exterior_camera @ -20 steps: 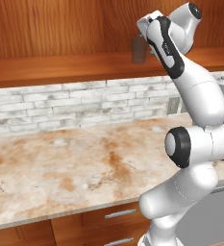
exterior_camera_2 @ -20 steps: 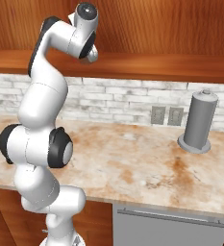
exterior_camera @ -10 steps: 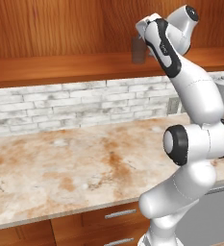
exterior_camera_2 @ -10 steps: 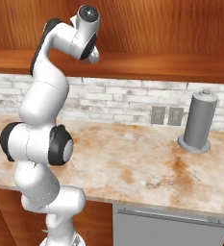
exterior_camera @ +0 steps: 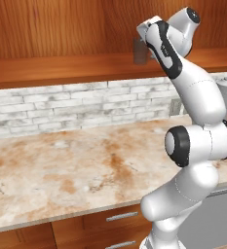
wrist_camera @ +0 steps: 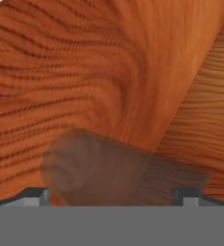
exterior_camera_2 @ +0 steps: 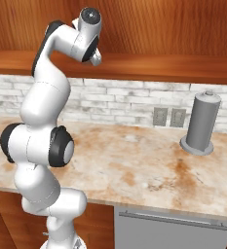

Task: There is a bowl on the dining counter. Grab a lemon wedge from the fridge and place it in the bowl. Then get the liquor bottle and glass cup from the cabinet and place them next to the bowl.

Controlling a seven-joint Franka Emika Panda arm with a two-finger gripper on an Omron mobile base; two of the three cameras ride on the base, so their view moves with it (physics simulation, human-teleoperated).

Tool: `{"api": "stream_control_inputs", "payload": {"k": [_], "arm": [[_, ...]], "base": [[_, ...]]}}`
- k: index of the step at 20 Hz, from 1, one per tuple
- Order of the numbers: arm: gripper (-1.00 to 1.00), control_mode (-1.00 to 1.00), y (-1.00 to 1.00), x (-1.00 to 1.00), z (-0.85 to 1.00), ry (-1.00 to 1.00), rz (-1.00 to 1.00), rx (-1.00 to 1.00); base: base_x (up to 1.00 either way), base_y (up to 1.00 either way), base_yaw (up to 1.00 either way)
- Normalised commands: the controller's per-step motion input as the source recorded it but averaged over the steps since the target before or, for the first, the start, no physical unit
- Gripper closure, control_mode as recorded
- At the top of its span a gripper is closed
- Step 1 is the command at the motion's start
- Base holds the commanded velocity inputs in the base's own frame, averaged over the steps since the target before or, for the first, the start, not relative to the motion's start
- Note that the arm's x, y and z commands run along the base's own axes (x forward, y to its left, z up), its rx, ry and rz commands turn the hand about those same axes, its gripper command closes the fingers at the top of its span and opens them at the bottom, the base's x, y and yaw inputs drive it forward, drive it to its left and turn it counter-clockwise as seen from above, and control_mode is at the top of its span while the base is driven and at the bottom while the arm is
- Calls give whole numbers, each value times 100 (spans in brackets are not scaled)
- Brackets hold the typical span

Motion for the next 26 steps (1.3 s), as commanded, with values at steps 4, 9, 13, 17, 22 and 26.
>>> {"api": "stream_control_inputs", "payload": {"k": [4,9,13,17,22,26], "arm": [[-100,-100,0,1,-13,2,0,-1],[-100,-100,-2,-2,-15,3,0,0],[-100,-100,0,-12,-25,6,0,0],[-100,-100,0,-7,-32,9,0,-1],[100,-100,0,-1,-28,9,0,-1],[100,-100,0,0,-14,7,0,0]], "base": [[0,0,0],[0,0,0],[0,0,0],[0,0,0],[0,0,0],[0,0,0]]}}
